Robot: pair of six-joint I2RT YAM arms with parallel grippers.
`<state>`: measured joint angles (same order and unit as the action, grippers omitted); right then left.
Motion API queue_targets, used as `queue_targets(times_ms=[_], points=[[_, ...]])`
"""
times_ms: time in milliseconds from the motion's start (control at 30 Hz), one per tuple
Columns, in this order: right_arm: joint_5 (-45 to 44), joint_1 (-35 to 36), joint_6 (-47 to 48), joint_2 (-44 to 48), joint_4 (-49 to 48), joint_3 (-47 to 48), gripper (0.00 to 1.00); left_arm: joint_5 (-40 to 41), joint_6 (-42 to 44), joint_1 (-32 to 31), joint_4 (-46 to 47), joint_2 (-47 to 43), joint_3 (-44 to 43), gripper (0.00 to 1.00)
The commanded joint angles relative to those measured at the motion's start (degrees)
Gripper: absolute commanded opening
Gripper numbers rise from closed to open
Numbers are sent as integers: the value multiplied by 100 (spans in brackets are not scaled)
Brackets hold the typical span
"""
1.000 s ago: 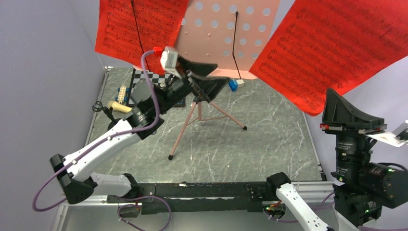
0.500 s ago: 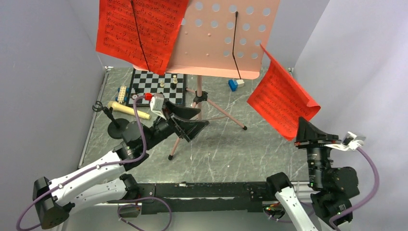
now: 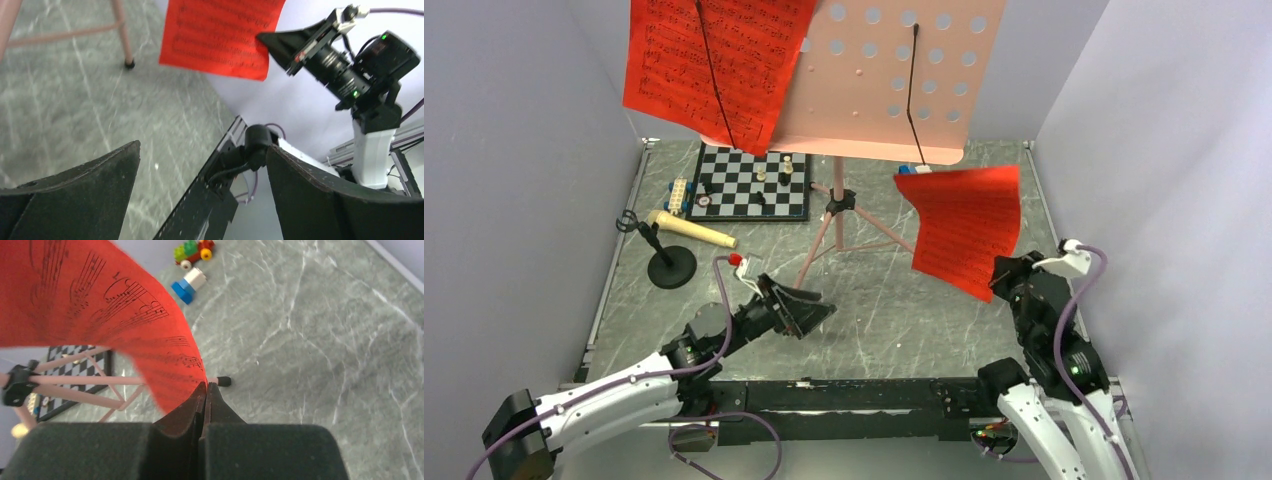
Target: Pack up the instrument practice props
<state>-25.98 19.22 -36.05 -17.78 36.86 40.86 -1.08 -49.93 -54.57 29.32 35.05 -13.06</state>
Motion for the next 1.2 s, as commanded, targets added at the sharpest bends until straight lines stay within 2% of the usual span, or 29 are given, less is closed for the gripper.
queue_targets(times_ms=[0,133,200,333,433,500,600,667,733,800,833,1067,1167], points=[[-358,8,-506,-586,-529,-11,0,266,-751,-61,95,-438,450,99],[-389,-28,-488,-1768,-1007,497,0,655,-996,-80,-1053,-843,373,99],[-136,-246,-465,-2364,-1255,815,0,832,-1046,-87,-1722,-1003,190,99],[1681,-1699,-792,-3645,-1720,1466,0,948,-892,-97,-2451,-1191,-92,99],[2457,-2178,-1015,-4641,-1917,2140,0,970,-762,-98,-2623,-1313,-222,99],[3620,-2501,-1395,-5309,-2138,2621,0,997,-660,-98,-2657,-1361,-276,99],[4432,-2554,-1713,-5993,-2523,3658,0,1072,-452,-94,-2722,-1378,-389,99],[4310,-2594,-1691,-6344,-2184,4279,0,1147,-346,-98,-2869,-1328,-504,99],[4457,-2984,-1650,-7167,-1335,4751,0,1199,-300,-98,-2907,-1225,-578,99],[5219,-3305,-1749,-7912,-933,4516,0,1127,-245,-93,-2792,-1055,-606,99],[5341,-3255,-1655,-7887,-1307,3909,0,979,-202,-96,-2699,-840,-667,99],[4991,-3320,-1144,-7600,-1592,3157,0,574,-86,-90,-2656,-135,-960,99],[4778,-3335,-953,-7690,-1422,3254,0,618,-37,-89,-2746,-209,-980,99]])
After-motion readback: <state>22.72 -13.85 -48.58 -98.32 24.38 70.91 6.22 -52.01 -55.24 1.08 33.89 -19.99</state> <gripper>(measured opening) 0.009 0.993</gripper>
